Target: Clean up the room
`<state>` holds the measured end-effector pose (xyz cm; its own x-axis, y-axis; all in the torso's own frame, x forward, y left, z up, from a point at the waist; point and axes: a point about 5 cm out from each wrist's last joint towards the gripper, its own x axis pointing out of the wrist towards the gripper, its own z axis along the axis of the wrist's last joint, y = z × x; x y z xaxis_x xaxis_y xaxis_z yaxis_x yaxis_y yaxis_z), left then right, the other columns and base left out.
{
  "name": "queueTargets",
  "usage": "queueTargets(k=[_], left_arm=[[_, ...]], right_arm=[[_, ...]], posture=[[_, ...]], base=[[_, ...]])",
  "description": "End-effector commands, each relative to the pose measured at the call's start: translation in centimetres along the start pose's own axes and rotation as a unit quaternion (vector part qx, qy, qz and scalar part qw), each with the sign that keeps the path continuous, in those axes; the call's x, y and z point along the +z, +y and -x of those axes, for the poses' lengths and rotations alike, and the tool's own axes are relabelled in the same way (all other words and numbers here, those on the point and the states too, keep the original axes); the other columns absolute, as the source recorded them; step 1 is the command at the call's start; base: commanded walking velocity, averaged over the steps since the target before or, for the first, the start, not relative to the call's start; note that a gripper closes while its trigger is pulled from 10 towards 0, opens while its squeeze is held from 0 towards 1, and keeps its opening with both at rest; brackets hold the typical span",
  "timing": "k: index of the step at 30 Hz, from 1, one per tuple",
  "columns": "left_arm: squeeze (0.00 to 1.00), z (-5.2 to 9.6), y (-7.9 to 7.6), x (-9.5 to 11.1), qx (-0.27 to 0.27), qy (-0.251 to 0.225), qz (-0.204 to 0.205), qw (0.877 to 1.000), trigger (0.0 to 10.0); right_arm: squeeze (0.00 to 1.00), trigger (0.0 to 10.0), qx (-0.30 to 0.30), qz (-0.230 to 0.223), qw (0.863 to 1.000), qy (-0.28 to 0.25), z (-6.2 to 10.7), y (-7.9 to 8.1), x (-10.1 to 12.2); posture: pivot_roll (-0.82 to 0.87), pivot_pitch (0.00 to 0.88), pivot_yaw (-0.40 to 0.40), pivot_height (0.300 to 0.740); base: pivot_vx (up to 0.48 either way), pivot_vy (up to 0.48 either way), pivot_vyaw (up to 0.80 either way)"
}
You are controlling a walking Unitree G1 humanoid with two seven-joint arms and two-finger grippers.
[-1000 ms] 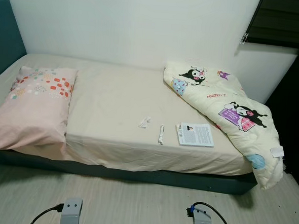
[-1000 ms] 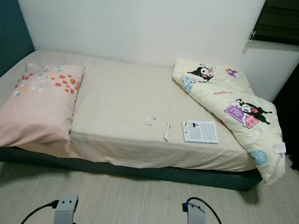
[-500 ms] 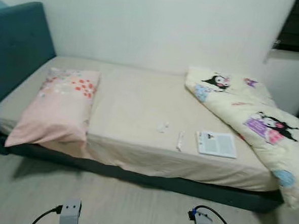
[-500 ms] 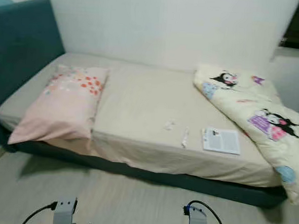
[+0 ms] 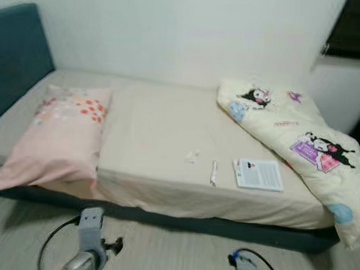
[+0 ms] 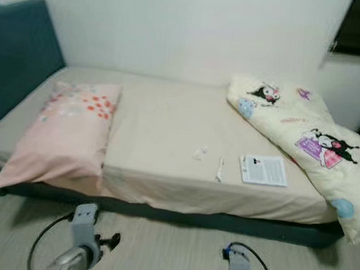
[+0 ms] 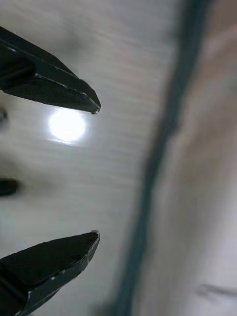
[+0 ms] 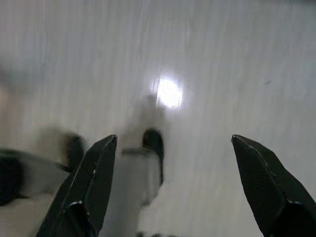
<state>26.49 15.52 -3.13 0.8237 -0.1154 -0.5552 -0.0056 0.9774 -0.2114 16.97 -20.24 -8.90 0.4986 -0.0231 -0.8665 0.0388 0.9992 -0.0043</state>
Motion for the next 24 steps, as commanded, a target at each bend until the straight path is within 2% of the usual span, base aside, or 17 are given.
queueTargets(k=[1, 24], left_arm=[[0.00, 0.6, 1.8, -0.4, 0.026, 0.002, 0.008, 1.000, 10.0], [0.00, -0.5, 0.5, 3.5, -0.004, -0.077, 0.025, 0.997, 10.0]], right_arm=[[0.00, 10.0, 0.027, 0.010, 0.999, -0.029, -0.3, 1.6, 1.9], [0.00, 10.0, 0.055, 0.033, 0.998, -0.020, -0.3, 2.6, 1.2]], posture=[[-0.06, 0.000, -0.046, 0.740], [-0.07, 0.000, -0.045, 0.740]], base=[[0.386, 0.000, 0.80], [0.383, 0.000, 0.80]])
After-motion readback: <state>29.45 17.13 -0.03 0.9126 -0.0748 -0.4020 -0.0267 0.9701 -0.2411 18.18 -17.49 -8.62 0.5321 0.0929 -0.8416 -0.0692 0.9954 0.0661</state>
